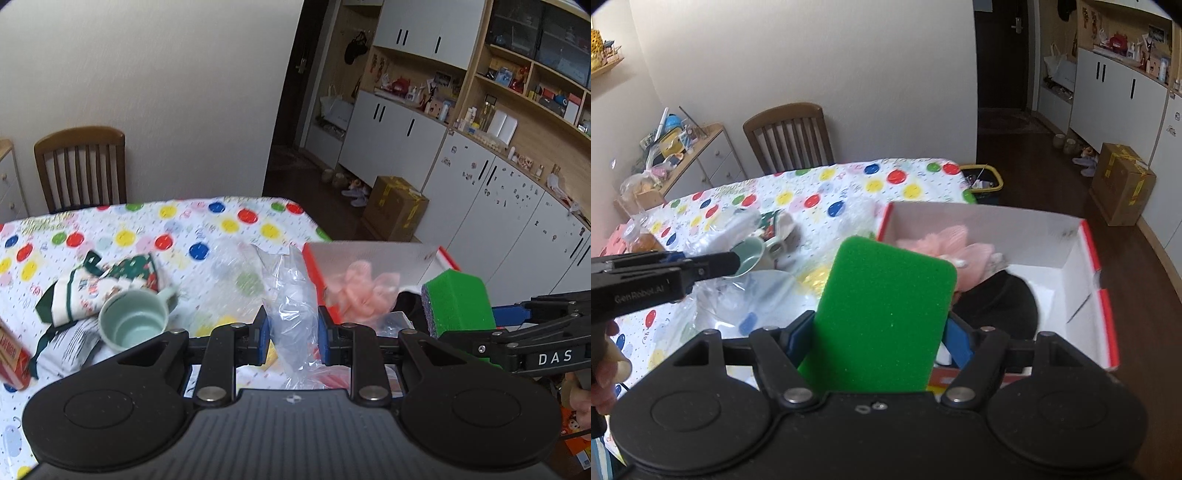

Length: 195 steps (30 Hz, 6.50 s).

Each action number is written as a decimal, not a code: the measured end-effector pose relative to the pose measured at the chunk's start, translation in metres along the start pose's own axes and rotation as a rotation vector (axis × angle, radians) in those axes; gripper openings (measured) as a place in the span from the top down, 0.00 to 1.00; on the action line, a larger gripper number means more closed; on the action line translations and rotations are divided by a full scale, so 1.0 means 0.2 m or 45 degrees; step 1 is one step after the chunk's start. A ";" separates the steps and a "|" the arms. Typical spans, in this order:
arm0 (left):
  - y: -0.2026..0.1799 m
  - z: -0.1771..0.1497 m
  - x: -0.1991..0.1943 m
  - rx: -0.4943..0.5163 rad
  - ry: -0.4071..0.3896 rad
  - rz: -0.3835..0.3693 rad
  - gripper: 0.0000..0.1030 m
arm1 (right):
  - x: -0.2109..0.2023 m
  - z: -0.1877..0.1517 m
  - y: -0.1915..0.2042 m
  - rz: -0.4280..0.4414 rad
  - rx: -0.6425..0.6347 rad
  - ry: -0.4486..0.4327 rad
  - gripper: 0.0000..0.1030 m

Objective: Organize soft objects
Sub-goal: 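Carry the green sponge and clear plastic bag with both tools into the box, then open both tools to release the sponge and plastic bag inside the box, then withdraw both tools from the box toward the items on the table, then grasp the bubble-wrap bag with the right tool while the left tool grasps the Christmas cloth bag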

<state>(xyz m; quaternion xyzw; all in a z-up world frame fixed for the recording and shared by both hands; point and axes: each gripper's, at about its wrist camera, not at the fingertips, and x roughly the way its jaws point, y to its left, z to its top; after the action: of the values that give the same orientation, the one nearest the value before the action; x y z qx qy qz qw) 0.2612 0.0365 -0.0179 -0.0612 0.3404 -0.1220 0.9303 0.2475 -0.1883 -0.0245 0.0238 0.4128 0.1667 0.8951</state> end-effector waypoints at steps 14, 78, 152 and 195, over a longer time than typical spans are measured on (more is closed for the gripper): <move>-0.47 0.15 0.20 0.124 -0.044 0.016 0.76 | -0.09 0.06 -0.51 -0.065 0.026 -0.051 0.30; -0.81 0.05 1.09 0.272 0.248 0.126 0.32 | 0.39 0.00 -0.80 -0.028 -0.249 0.169 0.21; 0.98 0.23 0.33 -0.142 0.093 0.293 0.01 | 0.83 0.50 0.47 0.037 -0.184 0.078 0.02; 1.30 0.19 0.77 -0.541 0.296 0.384 0.91 | 1.61 0.48 0.48 -0.175 -0.182 0.363 0.71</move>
<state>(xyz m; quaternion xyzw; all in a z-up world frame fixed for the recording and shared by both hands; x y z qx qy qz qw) 0.4482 0.2471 -0.1364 -0.1891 0.4679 0.0857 0.8590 0.4872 0.0139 -0.1794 -0.0922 0.5232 0.1357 0.8363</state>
